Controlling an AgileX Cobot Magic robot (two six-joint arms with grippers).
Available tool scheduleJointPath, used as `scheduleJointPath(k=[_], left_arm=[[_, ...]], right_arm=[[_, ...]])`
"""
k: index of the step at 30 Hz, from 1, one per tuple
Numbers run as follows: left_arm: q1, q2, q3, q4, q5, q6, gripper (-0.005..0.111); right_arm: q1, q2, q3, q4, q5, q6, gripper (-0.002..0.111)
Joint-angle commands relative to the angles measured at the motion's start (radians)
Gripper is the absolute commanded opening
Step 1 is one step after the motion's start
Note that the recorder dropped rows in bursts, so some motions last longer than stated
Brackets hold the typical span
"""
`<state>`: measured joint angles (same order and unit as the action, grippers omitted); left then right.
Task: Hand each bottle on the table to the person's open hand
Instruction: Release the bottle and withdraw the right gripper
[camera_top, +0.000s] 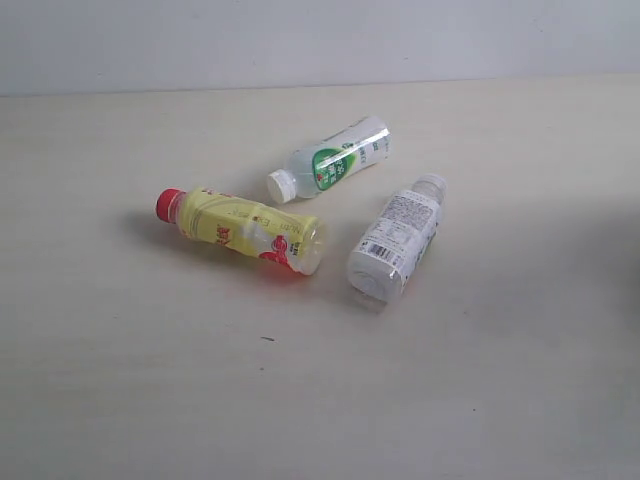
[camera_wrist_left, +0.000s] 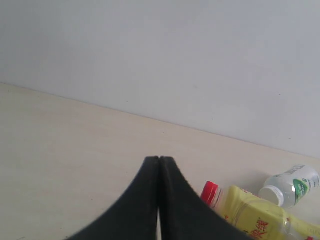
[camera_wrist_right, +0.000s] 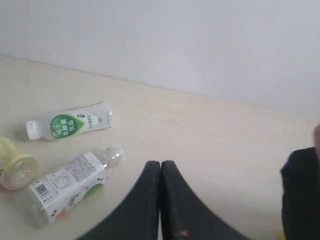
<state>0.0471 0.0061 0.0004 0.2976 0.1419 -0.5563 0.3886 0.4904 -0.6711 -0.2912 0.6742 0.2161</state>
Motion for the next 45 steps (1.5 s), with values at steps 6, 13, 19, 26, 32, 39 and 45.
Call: scheduleJointPath(k=[6,13,19,26,32,39,45], left_arm=[[0.003,-0.006,0.0,0.003,-0.002,0.0,0.0],[0.003,-0.006,0.0,0.003,-0.002,0.0,0.0],[0.003,-0.006,0.0,0.003,-0.002,0.0,0.0],[0.003,-0.006,0.0,0.003,-0.002,0.0,0.0],[0.003,-0.006,0.0,0.003,-0.002,0.0,0.0],[0.003,-0.006,0.0,0.003,-0.002,0.0,0.0],[0.003,-0.006,0.0,0.003,-0.002,0.0,0.0]], right_arm=[[-0.005,-0.462,0.244,0.078,-0.131,-0.024,0.0],[0.019,-0.49,0.245,0.084,-0.08,-0.027,0.0],[0.019,-0.49,0.245,0.172,-0.065,-0.027,0.0],[0.019,-0.49,0.268,0.089,-0.087,-0.059,0.0],[0.019,-0.49,0.39,0.115,-0.212,-0.057,0.0],[0.019,-0.49,0.399,0.341,-0.193,-0.06,0.0],[0.019,-0.49,0.399,0.234,-0.198,-0.058,0.0]])
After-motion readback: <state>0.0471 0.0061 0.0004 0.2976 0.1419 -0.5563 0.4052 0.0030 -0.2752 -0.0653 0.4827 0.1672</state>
